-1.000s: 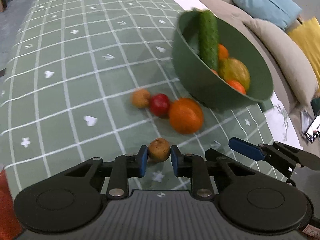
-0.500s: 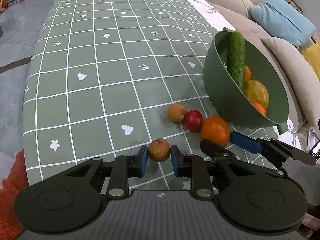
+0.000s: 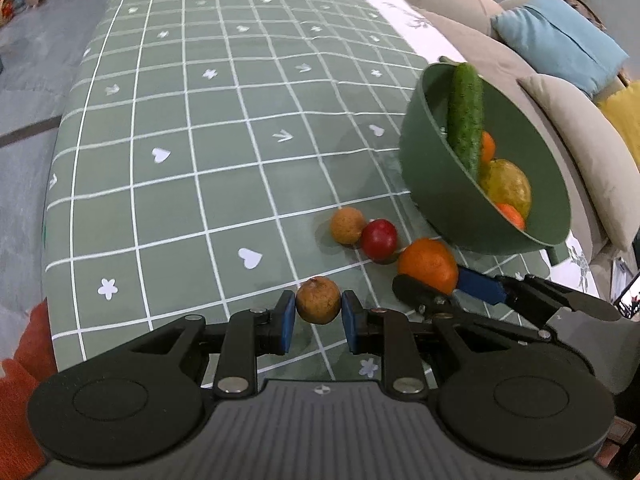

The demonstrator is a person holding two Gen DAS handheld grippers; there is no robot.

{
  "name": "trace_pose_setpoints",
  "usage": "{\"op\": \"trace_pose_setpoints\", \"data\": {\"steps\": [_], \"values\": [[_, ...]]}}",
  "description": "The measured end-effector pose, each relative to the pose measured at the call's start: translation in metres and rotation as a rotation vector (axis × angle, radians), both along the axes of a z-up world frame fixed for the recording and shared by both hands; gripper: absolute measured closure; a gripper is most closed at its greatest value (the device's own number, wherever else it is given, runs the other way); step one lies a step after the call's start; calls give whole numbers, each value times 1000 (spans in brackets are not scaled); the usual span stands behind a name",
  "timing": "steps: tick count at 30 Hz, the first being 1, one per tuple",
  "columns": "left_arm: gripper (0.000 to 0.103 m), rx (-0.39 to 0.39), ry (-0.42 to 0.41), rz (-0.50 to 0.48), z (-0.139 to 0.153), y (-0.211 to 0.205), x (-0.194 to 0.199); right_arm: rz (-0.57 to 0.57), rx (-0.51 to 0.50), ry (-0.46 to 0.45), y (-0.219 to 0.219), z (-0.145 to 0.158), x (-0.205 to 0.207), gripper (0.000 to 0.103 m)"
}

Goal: Organize fruits
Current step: 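Close the right tool on the tangerine beside the red fruit, then carry the brown fruit and tangerine with both tools over the colander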

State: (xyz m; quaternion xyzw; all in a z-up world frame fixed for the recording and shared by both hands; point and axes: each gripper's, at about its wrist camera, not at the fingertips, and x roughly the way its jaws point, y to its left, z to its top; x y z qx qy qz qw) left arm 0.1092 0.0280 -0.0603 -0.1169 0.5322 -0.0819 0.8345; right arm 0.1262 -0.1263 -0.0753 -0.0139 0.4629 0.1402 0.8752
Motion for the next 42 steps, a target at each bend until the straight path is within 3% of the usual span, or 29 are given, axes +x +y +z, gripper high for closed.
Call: {"op": "trace_pose_setpoints", "data": {"steps": [11, 23, 32, 42], "values": [[76, 7, -72, -68, 27, -20, -18, 0, 78, 15, -28, 29, -38, 62], [76, -10, -146, -143, 66, -49, -15, -18, 84, -103, -61, 88, -60, 62], [76, 36, -201, -233, 88, -86, 19, -29, 26, -164, -87, 108, -43, 62], [76, 119, -158, -300, 73, -117, 64, 11, -99, -158, -98, 104, 11, 62]]}}
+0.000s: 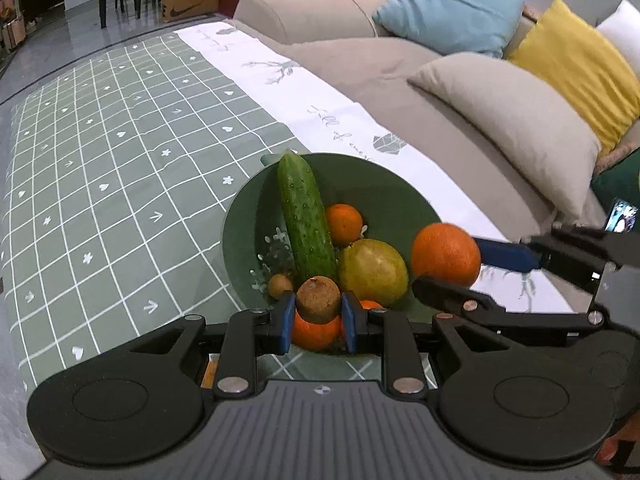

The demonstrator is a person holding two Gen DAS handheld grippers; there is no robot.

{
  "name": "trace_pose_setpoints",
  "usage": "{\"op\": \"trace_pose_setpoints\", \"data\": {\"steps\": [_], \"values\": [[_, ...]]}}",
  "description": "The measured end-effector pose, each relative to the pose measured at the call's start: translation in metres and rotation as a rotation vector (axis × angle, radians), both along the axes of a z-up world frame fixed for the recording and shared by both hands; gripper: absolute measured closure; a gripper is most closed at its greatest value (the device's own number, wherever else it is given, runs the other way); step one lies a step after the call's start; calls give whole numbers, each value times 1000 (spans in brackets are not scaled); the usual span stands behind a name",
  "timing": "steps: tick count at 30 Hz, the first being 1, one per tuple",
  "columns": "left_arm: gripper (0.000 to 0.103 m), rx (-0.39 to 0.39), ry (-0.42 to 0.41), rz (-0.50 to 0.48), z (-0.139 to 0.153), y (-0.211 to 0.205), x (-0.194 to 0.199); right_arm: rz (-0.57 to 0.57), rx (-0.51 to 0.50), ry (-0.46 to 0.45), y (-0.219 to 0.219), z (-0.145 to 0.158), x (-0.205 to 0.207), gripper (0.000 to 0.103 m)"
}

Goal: Organize fruits
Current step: 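Carry the brown fruit and tangerine with both tools over the colander, then lower both fruits into the colander and open both tools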

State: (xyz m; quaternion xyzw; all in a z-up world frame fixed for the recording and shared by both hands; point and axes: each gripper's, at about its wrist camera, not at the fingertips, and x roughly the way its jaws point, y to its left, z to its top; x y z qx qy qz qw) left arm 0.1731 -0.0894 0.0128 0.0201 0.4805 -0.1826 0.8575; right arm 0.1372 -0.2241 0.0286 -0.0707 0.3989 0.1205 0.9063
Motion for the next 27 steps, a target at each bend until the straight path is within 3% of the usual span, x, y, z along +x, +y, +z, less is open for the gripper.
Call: {"op": "trace_pose_setpoints", "data": {"steps": [13, 21, 27], "values": [[75, 114, 41, -6, -32, -13, 41, 29, -153, 30, -2, -27, 67, 62], [75, 144, 67, -17, -49, -18, 51, 29, -152, 82, -4, -50, 82, 61], [72, 153, 75, -25, -58, -20, 52, 27, -145, 76, -4, -50, 84, 61]]}}
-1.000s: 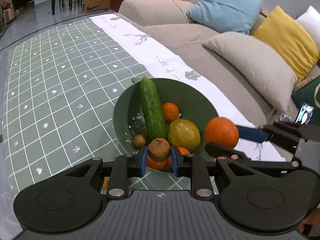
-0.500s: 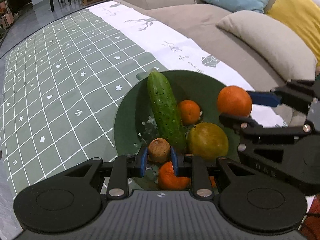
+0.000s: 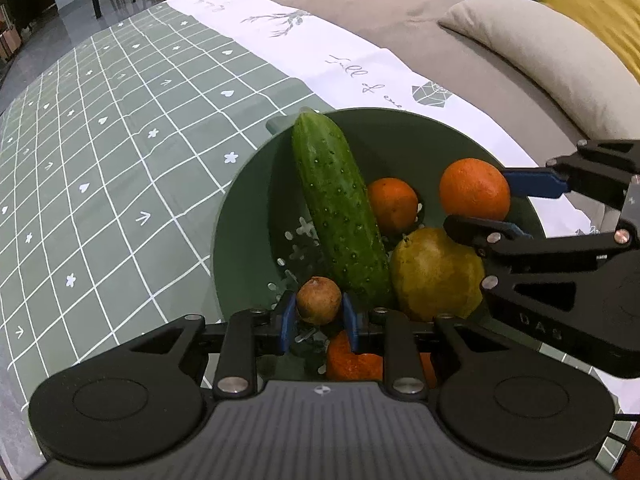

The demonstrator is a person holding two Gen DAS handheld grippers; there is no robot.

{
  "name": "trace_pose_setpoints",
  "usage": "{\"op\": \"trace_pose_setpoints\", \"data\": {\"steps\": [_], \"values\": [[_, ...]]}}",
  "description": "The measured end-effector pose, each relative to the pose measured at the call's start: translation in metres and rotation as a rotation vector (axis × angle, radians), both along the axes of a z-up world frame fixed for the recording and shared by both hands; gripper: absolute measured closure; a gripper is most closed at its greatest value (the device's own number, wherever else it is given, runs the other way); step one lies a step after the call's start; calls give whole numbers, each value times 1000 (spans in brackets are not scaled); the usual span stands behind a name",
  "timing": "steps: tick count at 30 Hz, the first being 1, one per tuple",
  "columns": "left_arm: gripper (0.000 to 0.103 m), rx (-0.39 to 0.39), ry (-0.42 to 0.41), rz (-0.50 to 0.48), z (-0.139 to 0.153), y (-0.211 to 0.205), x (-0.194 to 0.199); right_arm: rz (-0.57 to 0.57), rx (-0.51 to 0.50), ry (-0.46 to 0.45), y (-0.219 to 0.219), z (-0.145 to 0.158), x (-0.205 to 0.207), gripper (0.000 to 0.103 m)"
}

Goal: Organize fruits
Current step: 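Lower both fruits into the colander and open both tools, then withdraw both tools from the colander toward the last two fruits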

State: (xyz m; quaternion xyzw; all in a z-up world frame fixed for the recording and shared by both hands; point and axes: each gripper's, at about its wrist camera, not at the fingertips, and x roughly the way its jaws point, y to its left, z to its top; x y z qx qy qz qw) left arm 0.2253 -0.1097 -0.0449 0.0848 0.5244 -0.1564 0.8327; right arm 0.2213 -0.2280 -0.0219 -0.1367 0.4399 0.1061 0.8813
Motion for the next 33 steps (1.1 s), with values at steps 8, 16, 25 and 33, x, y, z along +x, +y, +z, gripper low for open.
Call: {"op": "trace_pose_setpoints", "data": {"steps": [8, 16, 25, 33], "values": [[46, -11, -20, -7, 7, 0, -4, -5, -10, 7, 3, 3, -1, 60], [46, -72, -34, 36, 32, 17, -14, -8, 7, -38, 6, 25, -7, 46], [46, -84, -120, 72, 65, 42, -50, -23, 66, -73, 13, 53, -34, 39], [46, -64, -156, 121, 73, 66, -86, -50, 146, -98, 27, 66, -74, 30]]}}
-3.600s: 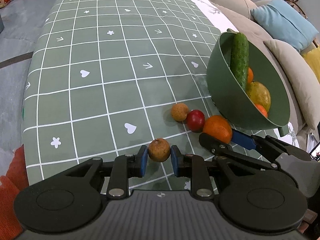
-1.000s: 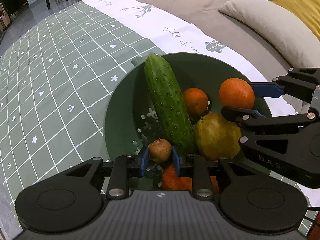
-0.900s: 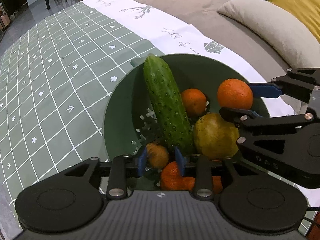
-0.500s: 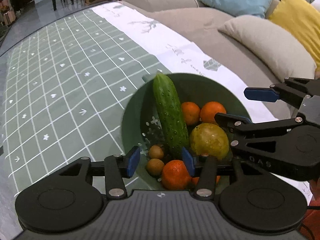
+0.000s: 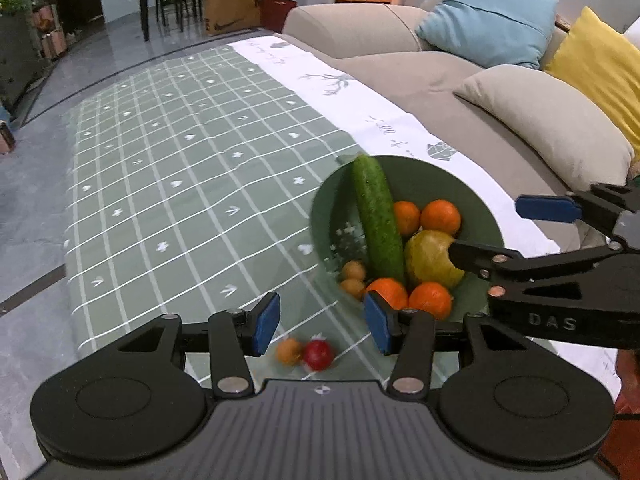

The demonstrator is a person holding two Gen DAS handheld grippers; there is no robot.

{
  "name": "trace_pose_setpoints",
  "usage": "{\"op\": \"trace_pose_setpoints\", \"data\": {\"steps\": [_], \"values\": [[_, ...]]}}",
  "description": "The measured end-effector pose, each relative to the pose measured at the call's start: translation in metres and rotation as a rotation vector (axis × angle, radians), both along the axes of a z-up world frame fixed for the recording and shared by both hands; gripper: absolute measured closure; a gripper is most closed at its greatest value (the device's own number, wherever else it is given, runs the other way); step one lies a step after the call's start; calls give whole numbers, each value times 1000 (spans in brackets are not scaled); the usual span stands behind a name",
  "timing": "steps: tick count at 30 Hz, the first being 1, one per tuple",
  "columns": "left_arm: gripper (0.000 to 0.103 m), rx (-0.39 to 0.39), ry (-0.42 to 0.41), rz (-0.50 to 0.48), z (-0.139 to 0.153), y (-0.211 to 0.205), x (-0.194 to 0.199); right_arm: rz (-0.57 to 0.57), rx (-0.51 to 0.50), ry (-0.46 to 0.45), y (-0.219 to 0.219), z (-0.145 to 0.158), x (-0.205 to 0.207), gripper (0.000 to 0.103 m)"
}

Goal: Organize fruits
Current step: 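Withdraw both tools from the colander toward the last two fruits, then close the left tool on the small brown fruit while the right tool moves to the red fruit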

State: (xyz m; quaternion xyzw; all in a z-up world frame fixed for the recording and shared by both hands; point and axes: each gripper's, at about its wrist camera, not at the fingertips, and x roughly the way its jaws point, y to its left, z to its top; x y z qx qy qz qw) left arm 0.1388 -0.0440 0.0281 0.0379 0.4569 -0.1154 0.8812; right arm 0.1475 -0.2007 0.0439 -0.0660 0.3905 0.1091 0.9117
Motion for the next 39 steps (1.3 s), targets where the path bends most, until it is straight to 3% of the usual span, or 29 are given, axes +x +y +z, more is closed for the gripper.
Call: {"op": "trace_pose_setpoints", "data": {"steps": [12, 24, 34, 39], "values": [[46, -34, 3, 34, -25, 28, -45, -80, 108, 3, 13, -21, -71, 30], [46, -80, 53, 93, -72, 36, -64, -147, 108, 72, 15, -82, -97, 31], [55, -107, 80, 114, -88, 35, -51, -120, 98, 69, 23, -96, -80, 63], [56, -105, 93, 111, -96, 31, -41, -119, 107, 76, 26, -101, -66, 65]]}}
